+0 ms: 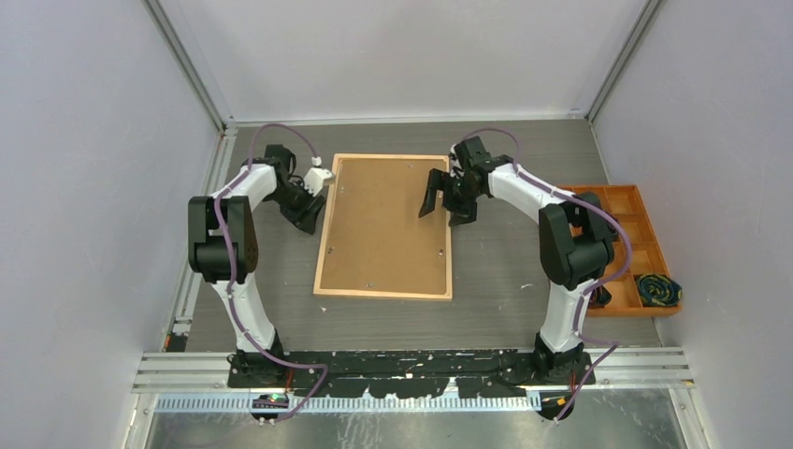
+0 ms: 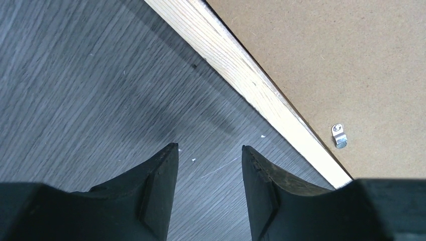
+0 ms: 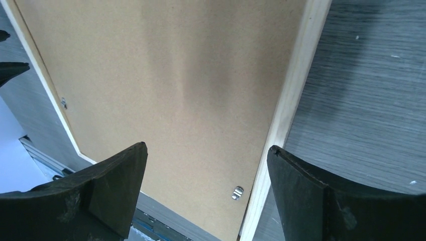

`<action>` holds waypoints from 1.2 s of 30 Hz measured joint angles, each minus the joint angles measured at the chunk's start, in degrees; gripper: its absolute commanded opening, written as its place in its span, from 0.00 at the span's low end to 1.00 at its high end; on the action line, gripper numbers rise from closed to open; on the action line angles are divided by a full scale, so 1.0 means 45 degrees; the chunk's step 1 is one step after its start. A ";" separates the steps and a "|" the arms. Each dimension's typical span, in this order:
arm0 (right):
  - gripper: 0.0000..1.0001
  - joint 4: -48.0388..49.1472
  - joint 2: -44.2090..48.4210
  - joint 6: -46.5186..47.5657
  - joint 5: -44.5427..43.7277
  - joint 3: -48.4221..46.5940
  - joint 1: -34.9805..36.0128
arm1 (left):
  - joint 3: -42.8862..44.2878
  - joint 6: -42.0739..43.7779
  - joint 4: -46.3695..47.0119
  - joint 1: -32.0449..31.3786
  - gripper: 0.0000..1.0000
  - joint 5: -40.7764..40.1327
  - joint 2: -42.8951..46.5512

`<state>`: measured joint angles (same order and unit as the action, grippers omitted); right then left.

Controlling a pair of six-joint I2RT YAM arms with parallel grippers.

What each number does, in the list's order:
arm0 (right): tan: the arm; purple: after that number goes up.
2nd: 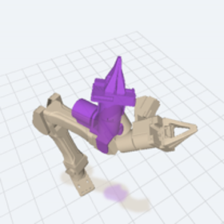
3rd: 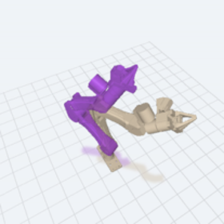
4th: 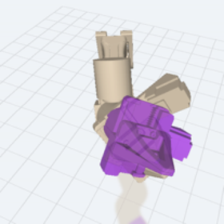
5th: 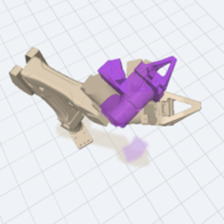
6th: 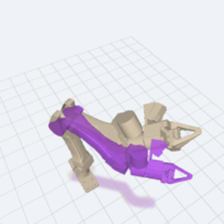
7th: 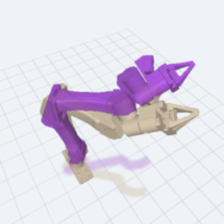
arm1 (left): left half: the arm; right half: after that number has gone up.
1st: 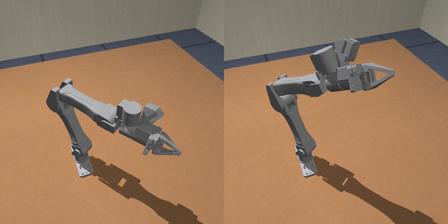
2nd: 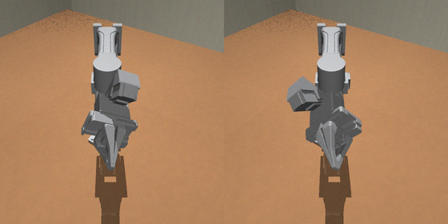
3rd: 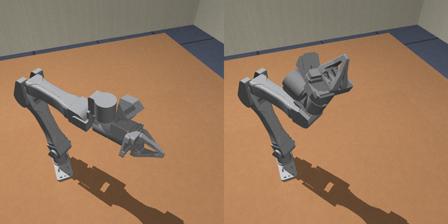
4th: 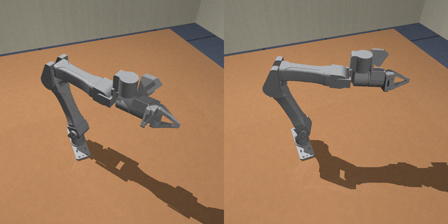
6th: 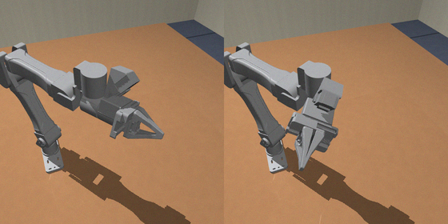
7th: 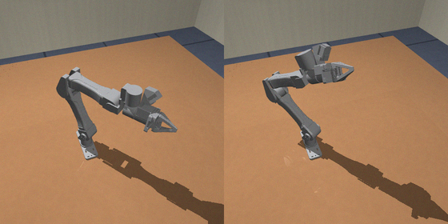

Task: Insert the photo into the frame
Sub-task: Place the photo frame item in the photo frame.

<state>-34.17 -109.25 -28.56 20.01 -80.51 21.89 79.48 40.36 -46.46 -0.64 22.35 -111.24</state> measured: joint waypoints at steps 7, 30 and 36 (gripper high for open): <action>0.93 0.0024 -0.0398 0.0078 -0.0097 0.0000 0.0000 | 0.0083 -0.0175 0.0039 -0.0087 0.50 -0.0005 -0.0005; 0.85 0.1496 -0.0831 -0.0529 0.1545 -0.0005 0.0044 | 0.0316 -0.0248 0.0272 -0.0641 0.49 -0.0180 -0.0495; 0.88 0.1676 -0.0831 -0.0636 0.1715 -0.0010 0.0151 | 0.0316 -0.0233 0.0282 -0.0665 0.48 -0.0199 -0.0495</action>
<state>-26.63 -112.99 -31.42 27.73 -80.55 22.57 80.90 39.31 -45.19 -3.64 21.45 -113.47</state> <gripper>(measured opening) 0.857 0.488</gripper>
